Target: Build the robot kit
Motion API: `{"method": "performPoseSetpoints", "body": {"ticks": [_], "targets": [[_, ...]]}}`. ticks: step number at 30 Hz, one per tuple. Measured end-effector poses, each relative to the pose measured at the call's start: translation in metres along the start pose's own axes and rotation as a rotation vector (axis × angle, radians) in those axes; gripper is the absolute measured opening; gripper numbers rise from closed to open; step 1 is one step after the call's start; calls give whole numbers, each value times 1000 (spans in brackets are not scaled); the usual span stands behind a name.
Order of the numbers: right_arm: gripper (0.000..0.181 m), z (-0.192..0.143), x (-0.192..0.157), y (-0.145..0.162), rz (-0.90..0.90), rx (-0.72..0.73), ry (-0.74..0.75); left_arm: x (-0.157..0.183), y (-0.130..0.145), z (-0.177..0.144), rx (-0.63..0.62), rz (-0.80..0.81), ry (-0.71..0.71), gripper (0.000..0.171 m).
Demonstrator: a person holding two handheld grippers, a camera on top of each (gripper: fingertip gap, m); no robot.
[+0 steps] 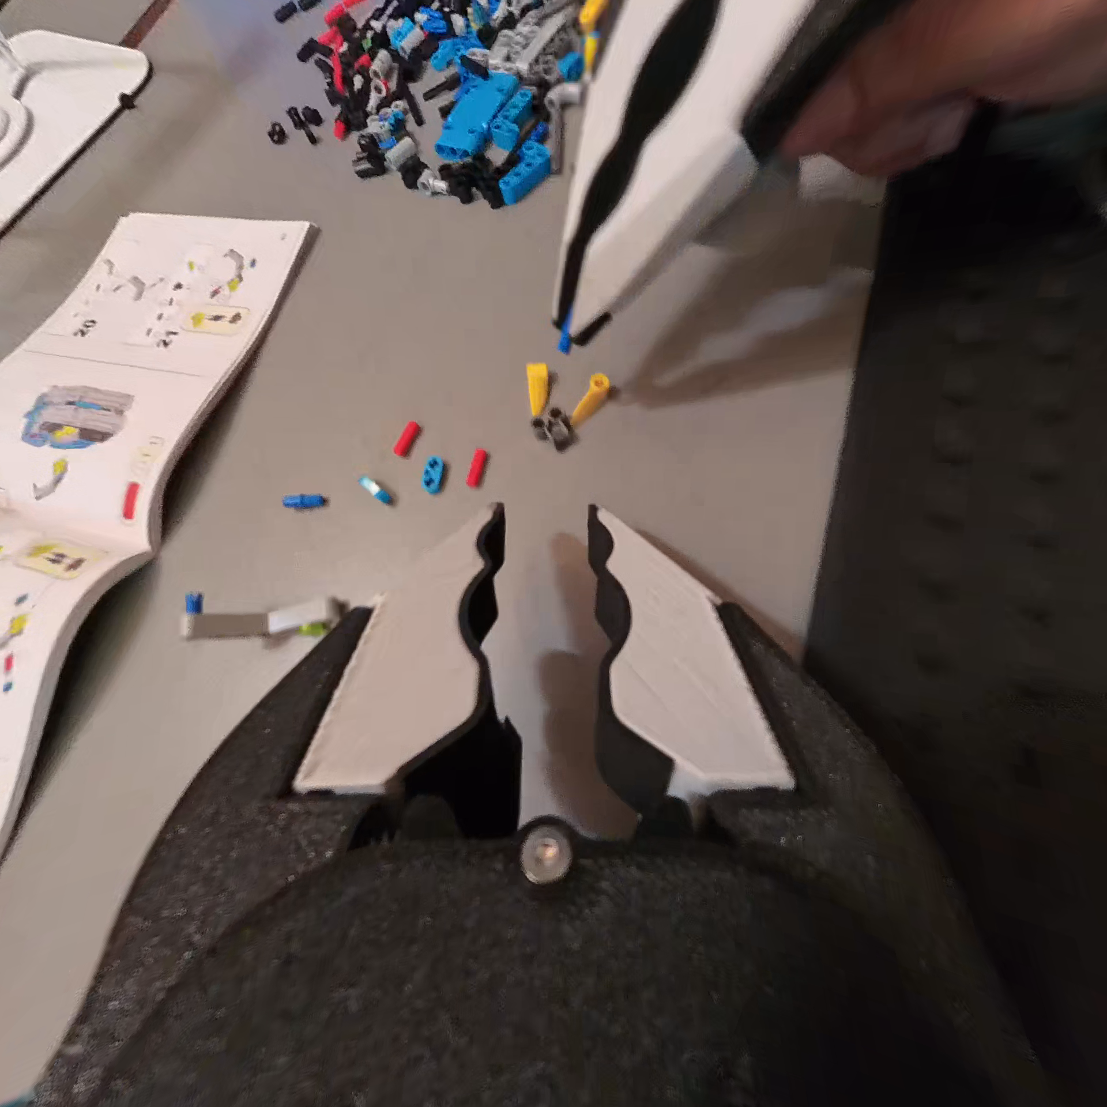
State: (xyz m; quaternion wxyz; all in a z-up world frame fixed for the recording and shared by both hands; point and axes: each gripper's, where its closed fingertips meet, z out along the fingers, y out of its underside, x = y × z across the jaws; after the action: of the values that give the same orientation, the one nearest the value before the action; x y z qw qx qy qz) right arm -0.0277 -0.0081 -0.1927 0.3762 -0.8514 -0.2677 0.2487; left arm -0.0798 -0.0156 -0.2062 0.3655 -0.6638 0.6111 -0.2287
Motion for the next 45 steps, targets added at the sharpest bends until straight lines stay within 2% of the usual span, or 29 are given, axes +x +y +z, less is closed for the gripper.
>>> {"method": "performPoseSetpoints", "body": {"ticks": [3, 7, 28, 33, 37, 41, 45], "targets": [[4, -1, -2, 0, -20, 5, 3, -8, -8, 22, -28, 12, -44, 26], [4, 0, -3, 3, -9, -7, -10, 0, -7, 40, -56, -10, -4, 24], [4, 9, 4, 2, 89, -14, -73, 8, -7, 43, -62, -114, 155, 13], [4, 8, 5, 2, 93, -10, -69, -9, -4, 42, -81, -115, 64, 27], [4, 11, 5, 7, 84, -40, -59, -17, -4, 39, -74, -112, 34, 22], [4, 17, 6, 11, 58, -80, -34, -6, -13, 35, -30, -70, 63, 22], [4, 22, 3, 16, 29, -115, -28, -16, -6, 42, -61, -3, -4, 23]]}}
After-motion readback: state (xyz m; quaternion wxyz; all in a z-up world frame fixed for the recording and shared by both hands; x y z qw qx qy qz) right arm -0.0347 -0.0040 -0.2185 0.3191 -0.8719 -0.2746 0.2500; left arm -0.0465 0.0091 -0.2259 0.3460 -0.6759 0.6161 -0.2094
